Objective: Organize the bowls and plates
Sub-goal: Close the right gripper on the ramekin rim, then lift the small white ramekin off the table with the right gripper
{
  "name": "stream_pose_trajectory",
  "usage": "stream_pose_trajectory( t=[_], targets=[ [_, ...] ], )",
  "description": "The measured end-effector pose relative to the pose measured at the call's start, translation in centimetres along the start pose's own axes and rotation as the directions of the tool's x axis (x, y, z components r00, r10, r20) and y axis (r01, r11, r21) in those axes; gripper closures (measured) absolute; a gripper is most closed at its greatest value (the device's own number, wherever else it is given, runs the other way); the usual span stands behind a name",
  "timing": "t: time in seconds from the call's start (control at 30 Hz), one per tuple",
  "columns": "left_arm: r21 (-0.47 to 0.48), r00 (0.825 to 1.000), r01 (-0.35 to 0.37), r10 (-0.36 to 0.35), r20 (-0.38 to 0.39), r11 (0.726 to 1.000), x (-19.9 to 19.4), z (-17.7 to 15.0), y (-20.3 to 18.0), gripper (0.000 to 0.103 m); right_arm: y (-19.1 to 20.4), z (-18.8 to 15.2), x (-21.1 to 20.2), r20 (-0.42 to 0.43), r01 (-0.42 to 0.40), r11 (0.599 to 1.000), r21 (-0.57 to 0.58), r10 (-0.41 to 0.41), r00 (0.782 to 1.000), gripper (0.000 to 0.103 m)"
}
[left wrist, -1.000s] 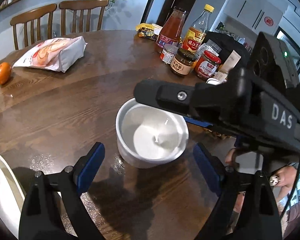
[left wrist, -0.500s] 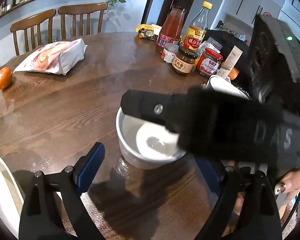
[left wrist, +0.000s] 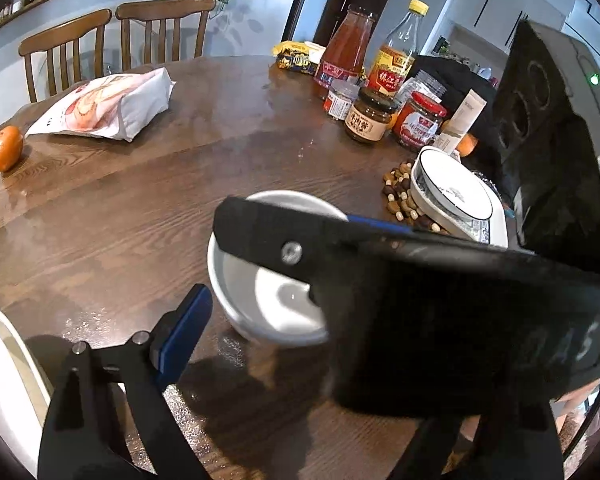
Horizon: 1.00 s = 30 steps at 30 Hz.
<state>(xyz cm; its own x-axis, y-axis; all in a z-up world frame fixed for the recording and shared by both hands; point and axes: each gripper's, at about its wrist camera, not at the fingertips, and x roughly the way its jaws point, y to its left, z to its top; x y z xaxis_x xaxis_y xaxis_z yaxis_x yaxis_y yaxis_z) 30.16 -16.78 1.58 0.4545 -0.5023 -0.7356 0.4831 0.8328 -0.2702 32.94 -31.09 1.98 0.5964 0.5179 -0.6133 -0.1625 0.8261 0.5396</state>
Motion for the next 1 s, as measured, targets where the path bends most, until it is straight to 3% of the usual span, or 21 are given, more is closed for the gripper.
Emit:
stream_pose_trajectory(
  t=[0.37,0.47,0.77,1.0],
  targets=[
    [0.015,0.999,0.002,-0.002,-0.036,1.0,0.2,-0.4,0.0,0.02,0.4,-0.3,-0.1,-0.035,0.019,1.0,-0.014,-0.02,0.999,0.016],
    [0.021,0.999,-0.013,0.014,-0.035,1.0,0.2,-0.4,0.0,0.027,0.4,-0.4,-0.1,-0.039,0.021,1.0,-0.015,-0.021,0.999,0.016],
    [0.026,0.999,-0.022,0.023,-0.028,0.999,0.3,-0.5,-0.1,0.026,0.3,-0.6,0.1,-0.059,0.03,0.999,-0.012,-0.031,0.998,0.016],
    [-0.017,0.994,-0.005,0.003,-0.109,1.0,1.9,-0.7,0.6,0.028,0.1,-0.9,0.9,-0.107,0.043,0.999,0.013,-0.041,0.993,0.016]
  ],
)
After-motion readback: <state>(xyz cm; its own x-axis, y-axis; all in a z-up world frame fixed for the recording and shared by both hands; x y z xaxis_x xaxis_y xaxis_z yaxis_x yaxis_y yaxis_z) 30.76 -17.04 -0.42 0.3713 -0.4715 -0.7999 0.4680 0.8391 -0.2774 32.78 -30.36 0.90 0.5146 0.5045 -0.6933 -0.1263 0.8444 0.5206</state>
